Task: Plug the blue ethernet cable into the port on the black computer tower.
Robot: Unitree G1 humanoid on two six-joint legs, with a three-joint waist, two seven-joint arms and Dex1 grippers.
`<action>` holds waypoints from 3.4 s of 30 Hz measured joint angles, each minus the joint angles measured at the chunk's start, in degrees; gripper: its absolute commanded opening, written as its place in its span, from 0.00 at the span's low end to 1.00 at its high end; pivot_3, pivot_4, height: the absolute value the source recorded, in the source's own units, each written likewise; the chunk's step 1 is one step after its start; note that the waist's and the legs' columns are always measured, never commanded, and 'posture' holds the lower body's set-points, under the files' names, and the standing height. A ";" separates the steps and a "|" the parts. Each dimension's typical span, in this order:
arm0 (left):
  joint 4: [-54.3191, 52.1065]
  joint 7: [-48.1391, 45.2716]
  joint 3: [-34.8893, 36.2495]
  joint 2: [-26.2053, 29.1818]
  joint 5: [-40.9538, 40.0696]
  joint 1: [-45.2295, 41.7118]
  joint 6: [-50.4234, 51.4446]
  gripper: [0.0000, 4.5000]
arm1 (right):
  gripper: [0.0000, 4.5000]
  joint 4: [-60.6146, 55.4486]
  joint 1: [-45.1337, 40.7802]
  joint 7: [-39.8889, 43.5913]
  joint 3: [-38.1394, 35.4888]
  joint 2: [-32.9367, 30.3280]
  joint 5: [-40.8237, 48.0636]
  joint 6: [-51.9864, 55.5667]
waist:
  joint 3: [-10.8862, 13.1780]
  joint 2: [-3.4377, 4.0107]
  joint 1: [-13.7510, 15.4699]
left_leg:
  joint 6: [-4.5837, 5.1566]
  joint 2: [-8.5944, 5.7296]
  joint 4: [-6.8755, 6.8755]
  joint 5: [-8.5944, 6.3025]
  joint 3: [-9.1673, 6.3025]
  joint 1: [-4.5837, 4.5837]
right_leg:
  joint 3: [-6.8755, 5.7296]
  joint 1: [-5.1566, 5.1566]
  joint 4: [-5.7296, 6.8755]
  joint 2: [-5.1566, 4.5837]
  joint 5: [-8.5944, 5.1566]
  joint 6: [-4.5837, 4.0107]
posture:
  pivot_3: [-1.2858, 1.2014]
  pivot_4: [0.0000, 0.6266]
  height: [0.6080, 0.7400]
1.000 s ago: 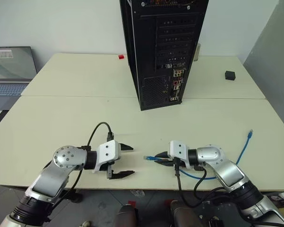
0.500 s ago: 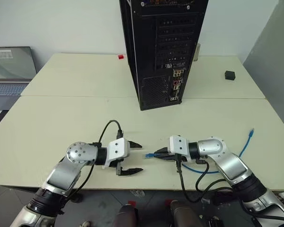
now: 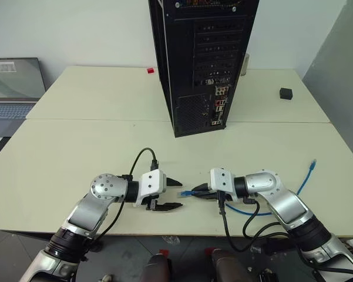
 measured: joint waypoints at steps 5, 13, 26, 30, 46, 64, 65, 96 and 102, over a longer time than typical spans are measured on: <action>0.03 0.32 -0.77 -1.20 0.92 -0.09 -0.02 0.29 | 0.00 0.00 0.00 0.01 0.02 0.01 0.00 0.00 | 0.00 0.00 0.00 | 0.00 0.00 0.00 0.00 -0.01 0.00 | 0.00 0.00 0.01 0.00 0.00 0.00 | 0.52 0.24 1.00; 0.08 1.18 -0.78 -1.56 1.34 -0.10 -0.04 0.06 | 0.00 -0.28 0.08 0.11 0.03 0.15 0.03 0.92 | 0.00 0.00 0.00 | 0.00 0.00 0.00 0.00 -0.08 0.00 | 0.00 0.00 0.01 0.00 0.00 0.00 | 0.52 0.24 1.00; 0.31 5.73 -0.76 -2.69 5.49 2.69 -10.68 0.06 | 0.43 -4.28 -1.80 5.77 -2.18 -5.07 4.49 5.26 | 0.00 0.00 0.08 | 0.00 -0.01 0.00 0.00 -0.19 0.01 | 0.01 0.00 0.01 -0.05 0.00 0.00 | 0.52 0.24 1.00; 2.92 10.77 -0.79 -2.67 11.82 4.56 -24.18 0.06 | 0.43 -7.15 -2.00 7.13 -8.55 -8.11 11.41 13.58 | 0.00 0.00 0.19 | 0.00 0.00 0.00 0.00 -0.25 0.00 | -0.01 0.02 -0.02 -0.26 0.01 -0.01 | 0.52 0.24 1.00; 13.97 49.11 4.01 -3.58 44.86 4.09 -62.62 0.06 | 0.46 -12.19 2.60 -8.75 -15.88 2.70 26.05 34.43 | -0.01 0.00 0.16 | 0.01 -0.09 -0.03 0.00 -0.23 0.00 | -0.06 0.02 0.01 -0.38 0.02 -0.01 | 0.52 0.24 1.00; 14.42 57.23 3.86 -2.67 49.46 2.63 -62.25 0.06 | 0.46 -10.66 2.12 -11.89 -13.51 6.21 26.90 35.79 | -0.01 0.00 0.13 | 0.01 -0.09 -0.03 0.00 -0.22 0.00 | -0.09 0.02 0.04 -0.37 0.02 0.00 | 0.52 0.24 1.00; 14.41 57.29 3.85 -2.66 49.51 2.63 -62.24 0.06 | 0.46 -10.36 2.06 -11.93 -13.49 6.49 26.89 35.79 | -0.01 0.00 0.12 | 0.01 -0.09 -0.03 0.00 -0.23 0.00 | -0.09 0.02 0.04 -0.37 0.02 0.00 | 0.52 0.24 1.00; 13.95 51.42 0.29 -0.98 39.78 3.26 -60.83 0.53 | 0.00 -7.43 0.47 -11.74 -11.94 4.94 26.82 34.55 | -0.01 0.00 0.05 | 0.01 -0.09 -0.03 0.00 -0.24 0.01 | -0.09 0.00 0.07 -0.37 0.02 0.00 | 0.52 0.24 1.00; 13.68 48.22 0.02 -0.95 34.03 3.28 -58.84 0.80 | 0.00 -7.18 0.25 -12.08 -12.96 4.58 26.85 34.34 | -0.01 0.00 0.05 | 0.01 -0.10 -0.03 0.00 -0.25 0.01 | -0.09 0.00 0.08 -0.37 0.02 -0.01 | 0.52 0.24 1.00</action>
